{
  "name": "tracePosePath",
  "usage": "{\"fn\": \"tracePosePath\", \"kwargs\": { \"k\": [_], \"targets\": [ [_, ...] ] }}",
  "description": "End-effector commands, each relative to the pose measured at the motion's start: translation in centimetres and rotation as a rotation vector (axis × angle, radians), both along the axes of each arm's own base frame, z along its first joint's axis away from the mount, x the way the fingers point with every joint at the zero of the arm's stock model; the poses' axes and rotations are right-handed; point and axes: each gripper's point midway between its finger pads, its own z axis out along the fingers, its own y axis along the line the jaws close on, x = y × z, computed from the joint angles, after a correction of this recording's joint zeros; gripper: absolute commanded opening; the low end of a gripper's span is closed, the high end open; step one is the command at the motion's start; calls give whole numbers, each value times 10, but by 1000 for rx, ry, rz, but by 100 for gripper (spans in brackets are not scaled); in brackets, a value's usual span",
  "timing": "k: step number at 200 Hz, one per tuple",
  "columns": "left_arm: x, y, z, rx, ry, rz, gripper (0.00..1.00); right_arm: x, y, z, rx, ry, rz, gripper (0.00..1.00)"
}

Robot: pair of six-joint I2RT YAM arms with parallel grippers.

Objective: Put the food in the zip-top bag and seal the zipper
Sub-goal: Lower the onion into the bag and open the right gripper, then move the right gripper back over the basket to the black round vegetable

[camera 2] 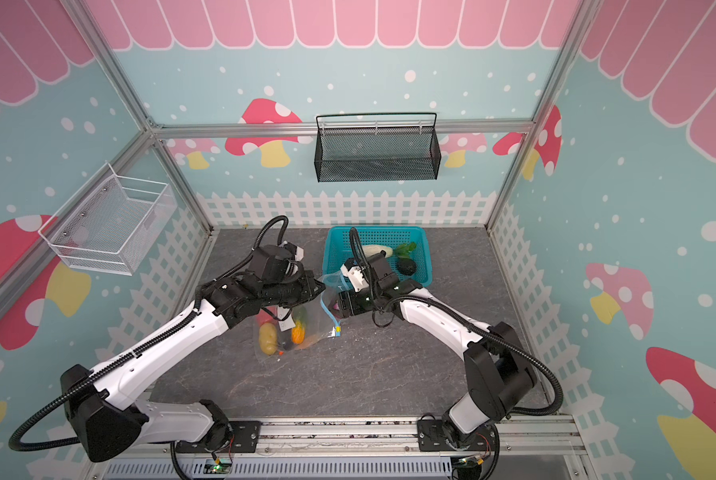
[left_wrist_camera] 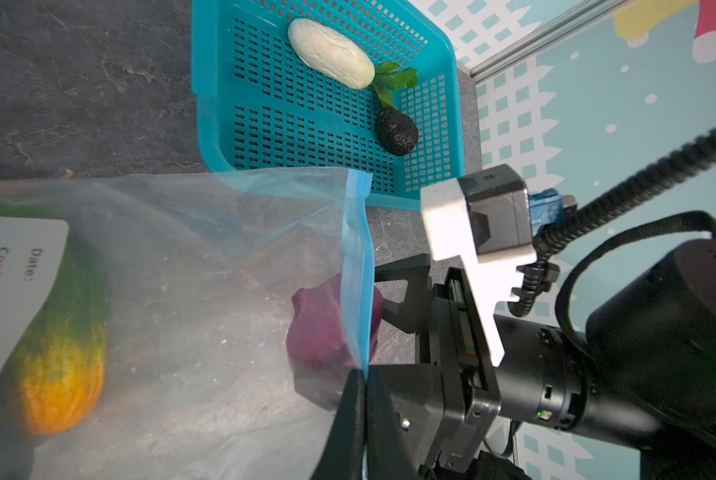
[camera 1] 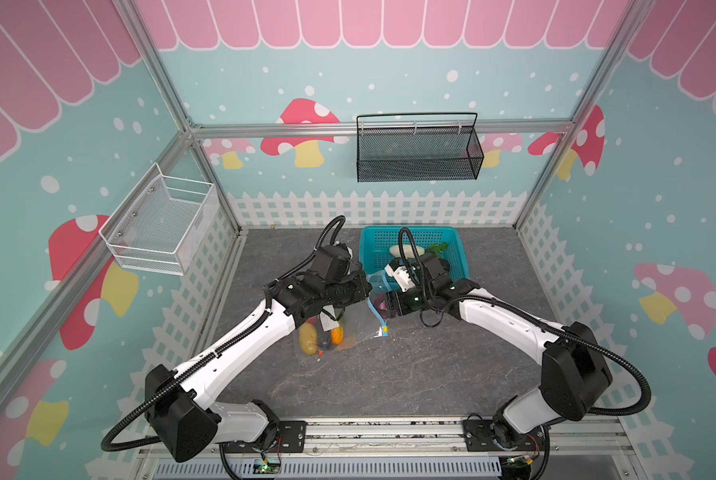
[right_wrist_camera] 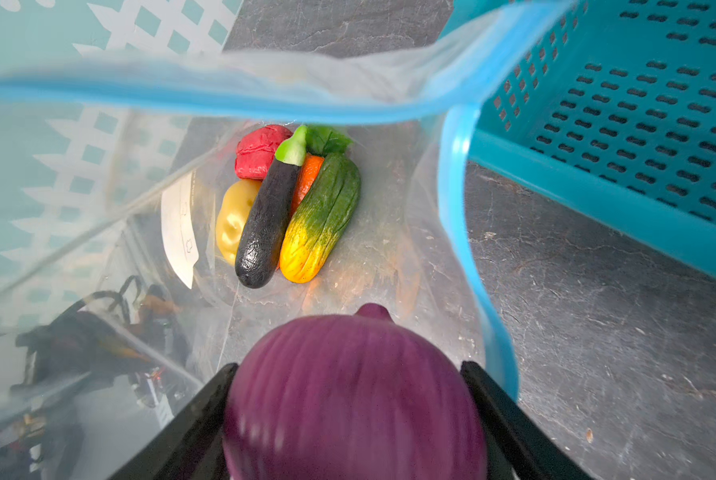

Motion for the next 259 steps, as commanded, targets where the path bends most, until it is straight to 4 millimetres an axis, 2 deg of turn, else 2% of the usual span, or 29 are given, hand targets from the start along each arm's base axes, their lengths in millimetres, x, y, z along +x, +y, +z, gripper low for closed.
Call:
{"fn": "tracePosePath", "kwargs": {
  "k": [1,66,88,165,184,203,229,259],
  "targets": [
    [-1,6,2,9,-18,13,0,1,6,7,-1,-24,20,72],
    [0,7,3,10,-19,16,0,2,7,8,-5,-31,19,78],
    [1,7,1,13,-15,17,0,2,7,8,-7,-32,21,85],
    [2,6,0,14,-14,19,0,1,7,7,-10,-34,22,83],
    [1,6,0,14,-13,19,0,1,6,11,-6,-38,17,81],
    [1,6,0,14,-11,18,0,-1,2,30,2,-66,3,79],
    [0,7,0,14,-12,19,0,8,-24,54,-81,-148,-80,76],
    [0,4,-1,4,-10,6,0,40,-74,64,-220,-217,-225,73]
  ]
}}
